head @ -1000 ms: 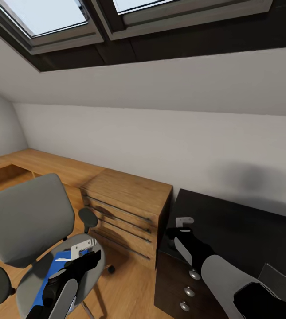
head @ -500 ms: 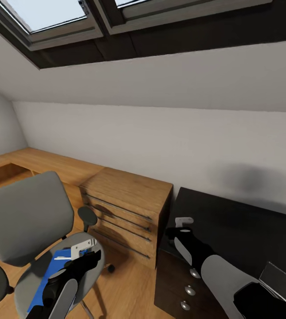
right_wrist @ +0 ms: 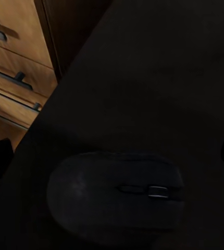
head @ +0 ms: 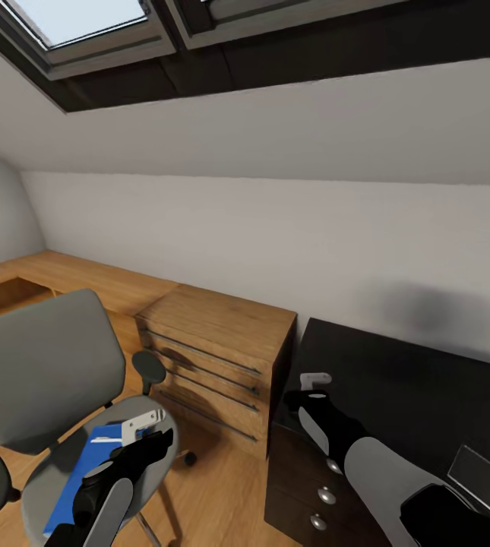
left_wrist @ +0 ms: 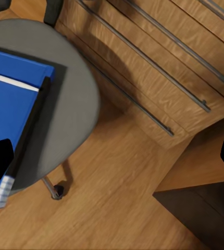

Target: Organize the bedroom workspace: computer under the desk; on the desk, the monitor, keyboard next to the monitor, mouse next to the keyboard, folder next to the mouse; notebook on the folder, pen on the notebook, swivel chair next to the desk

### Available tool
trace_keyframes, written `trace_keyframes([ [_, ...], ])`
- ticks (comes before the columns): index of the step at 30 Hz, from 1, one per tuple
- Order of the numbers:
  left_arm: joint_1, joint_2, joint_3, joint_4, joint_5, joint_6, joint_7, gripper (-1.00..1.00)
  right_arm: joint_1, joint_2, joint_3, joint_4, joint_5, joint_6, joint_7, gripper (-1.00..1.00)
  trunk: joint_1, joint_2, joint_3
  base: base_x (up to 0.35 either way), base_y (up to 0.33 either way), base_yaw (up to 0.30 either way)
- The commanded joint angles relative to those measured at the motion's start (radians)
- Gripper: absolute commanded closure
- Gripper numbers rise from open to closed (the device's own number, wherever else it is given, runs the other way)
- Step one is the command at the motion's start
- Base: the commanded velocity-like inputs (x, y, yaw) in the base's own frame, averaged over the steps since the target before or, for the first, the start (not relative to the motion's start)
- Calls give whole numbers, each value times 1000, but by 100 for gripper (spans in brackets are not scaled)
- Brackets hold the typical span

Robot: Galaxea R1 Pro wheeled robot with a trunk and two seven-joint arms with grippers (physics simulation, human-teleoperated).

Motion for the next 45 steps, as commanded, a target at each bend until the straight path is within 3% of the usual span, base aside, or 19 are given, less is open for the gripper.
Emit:
trace_keyframes([
  [1,-1,1,-2,-2,10,1,10,-100,-1,-1,8,-2,-7,5,-8,-100,4,-8,-4,0,0,0],
  [13,-1,1,-2,-7,10,1,10,-100,-2,-3,9,1,-8,40,-8,-100,50,-92,-42,0,0,0],
  [24,-1,2,-2,-7,11,1,10,-100,-2,-4,8,0,-7,41,-8,-100,50,-92,-42,0,0,0],
  [31,-1,2,-1,-7,11,1,10,-100,-2,-4,9,0,-6,42,-8,-100,77,-141,-64,0,0,0],
  [45,-1,3,-1,-7,11,1,11,-100,-2,-4,9,0,-6,42,-8,-100,77,-141,-64,0,0,0],
])
